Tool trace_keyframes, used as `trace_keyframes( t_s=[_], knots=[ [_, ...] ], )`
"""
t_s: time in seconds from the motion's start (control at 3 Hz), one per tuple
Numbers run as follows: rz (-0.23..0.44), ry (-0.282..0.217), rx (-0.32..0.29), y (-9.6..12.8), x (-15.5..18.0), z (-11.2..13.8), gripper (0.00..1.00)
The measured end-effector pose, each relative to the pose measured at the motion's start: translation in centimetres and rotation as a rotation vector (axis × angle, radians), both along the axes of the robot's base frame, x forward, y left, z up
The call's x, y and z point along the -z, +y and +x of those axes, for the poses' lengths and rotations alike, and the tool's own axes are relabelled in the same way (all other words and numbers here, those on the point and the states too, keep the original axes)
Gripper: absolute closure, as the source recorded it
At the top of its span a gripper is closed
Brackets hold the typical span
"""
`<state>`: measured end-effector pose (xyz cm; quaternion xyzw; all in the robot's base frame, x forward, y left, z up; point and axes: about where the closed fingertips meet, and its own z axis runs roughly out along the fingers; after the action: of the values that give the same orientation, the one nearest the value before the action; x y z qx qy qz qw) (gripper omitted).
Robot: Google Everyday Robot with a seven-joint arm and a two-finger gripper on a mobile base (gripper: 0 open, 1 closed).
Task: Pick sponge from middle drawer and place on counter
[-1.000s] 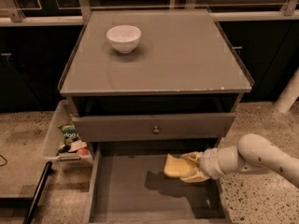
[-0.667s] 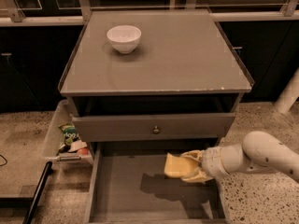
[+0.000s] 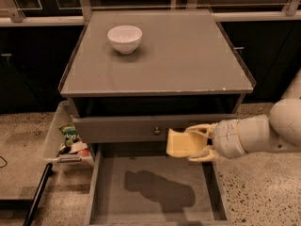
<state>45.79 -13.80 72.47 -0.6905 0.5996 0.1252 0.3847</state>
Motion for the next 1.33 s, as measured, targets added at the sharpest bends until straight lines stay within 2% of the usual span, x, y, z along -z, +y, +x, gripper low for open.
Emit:
trace_keyframes(
  t_s=[0.33,0.67,1.0,1.33],
  knots=[
    [0.004,-0.056,0.007,-0.6,-6.8,2.7,1.00],
    [0.010,-0.091,0.016,-1.0,-8.7,3.8,1.00],
    [0.010,-0.091,0.016,-1.0,-8.7,3.8,1.00],
    [0.049,-0.106,-0.019,-0.8,-10.0,4.7,1.00]
  ],
)
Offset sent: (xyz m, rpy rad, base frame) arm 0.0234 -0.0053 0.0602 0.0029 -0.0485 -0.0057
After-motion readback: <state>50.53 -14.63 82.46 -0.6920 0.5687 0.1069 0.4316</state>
